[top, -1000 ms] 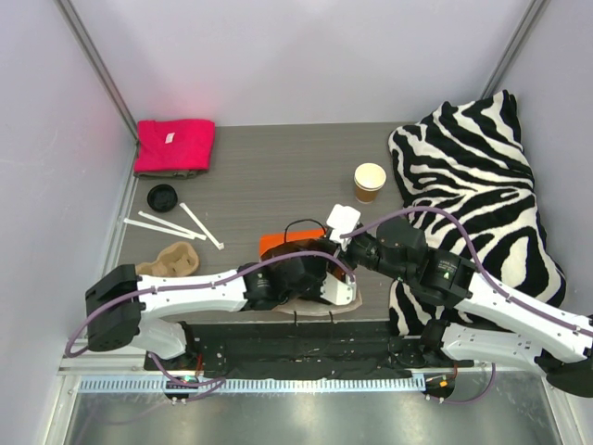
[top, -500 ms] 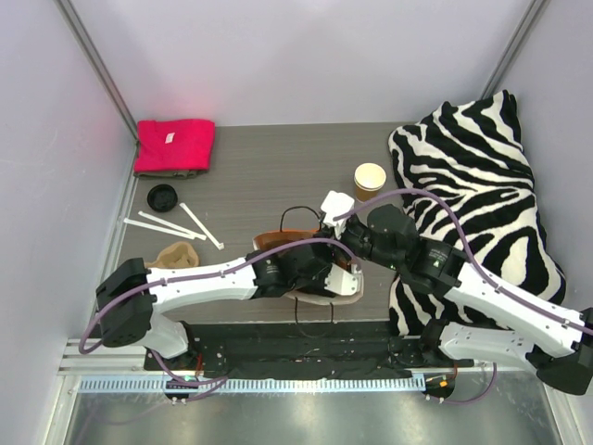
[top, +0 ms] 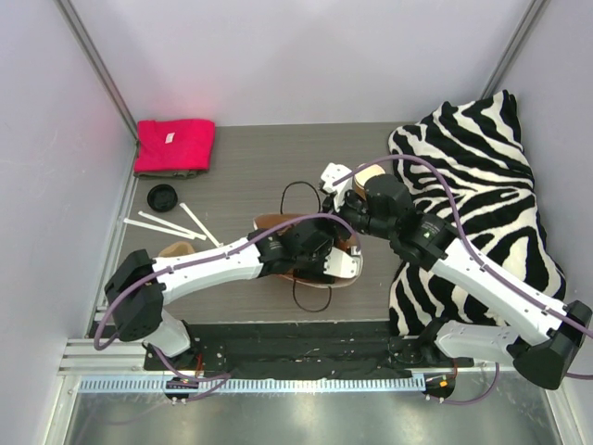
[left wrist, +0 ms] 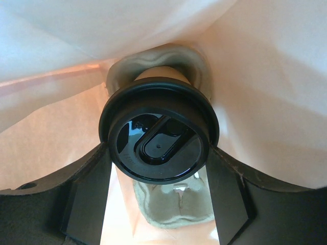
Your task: Pack the takeout coffee
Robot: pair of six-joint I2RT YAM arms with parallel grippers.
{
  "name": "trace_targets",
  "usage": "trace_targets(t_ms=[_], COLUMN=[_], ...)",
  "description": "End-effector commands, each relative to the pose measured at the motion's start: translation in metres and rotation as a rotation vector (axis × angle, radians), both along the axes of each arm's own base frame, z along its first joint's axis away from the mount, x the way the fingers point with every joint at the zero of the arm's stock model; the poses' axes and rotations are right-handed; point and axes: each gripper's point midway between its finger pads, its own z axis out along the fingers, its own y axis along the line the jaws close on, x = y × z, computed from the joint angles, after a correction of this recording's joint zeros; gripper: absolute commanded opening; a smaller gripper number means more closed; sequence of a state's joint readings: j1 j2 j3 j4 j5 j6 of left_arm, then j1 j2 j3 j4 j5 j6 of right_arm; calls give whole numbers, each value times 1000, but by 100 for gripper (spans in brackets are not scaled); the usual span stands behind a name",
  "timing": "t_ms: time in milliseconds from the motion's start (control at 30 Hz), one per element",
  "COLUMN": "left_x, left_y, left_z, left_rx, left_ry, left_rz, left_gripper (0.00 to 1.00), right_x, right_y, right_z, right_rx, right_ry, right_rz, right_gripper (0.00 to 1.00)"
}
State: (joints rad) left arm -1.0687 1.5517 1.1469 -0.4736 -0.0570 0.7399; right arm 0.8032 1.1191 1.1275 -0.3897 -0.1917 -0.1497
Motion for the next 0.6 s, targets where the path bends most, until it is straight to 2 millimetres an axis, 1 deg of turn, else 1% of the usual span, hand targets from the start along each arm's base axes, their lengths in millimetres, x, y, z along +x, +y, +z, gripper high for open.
trace_targets(t_ms=[0,333,400,467,567], left_x=[-27,-22,-18,-16,-13], left_y=[17,13,14,16,16], left_z=[-39,-64,-68,-67,-59], left_rx=[119,140,140,133,112], left_ry=[197,272,288,290,277], left_rz=[-101,-119,-106,-91,-68], left_gripper=[20,20,22,24,26], right_x=[-8,-6,-4,-1,6], right_y=[8,9,8,6,1], right_z=[3,-2,-2,-3,-3], right_rx=[19,11,9,3,-10], right_ry=[52,76,73,69,55], right_rz=[75,95,94,89,64], right_gripper=[1,1,1,1,1])
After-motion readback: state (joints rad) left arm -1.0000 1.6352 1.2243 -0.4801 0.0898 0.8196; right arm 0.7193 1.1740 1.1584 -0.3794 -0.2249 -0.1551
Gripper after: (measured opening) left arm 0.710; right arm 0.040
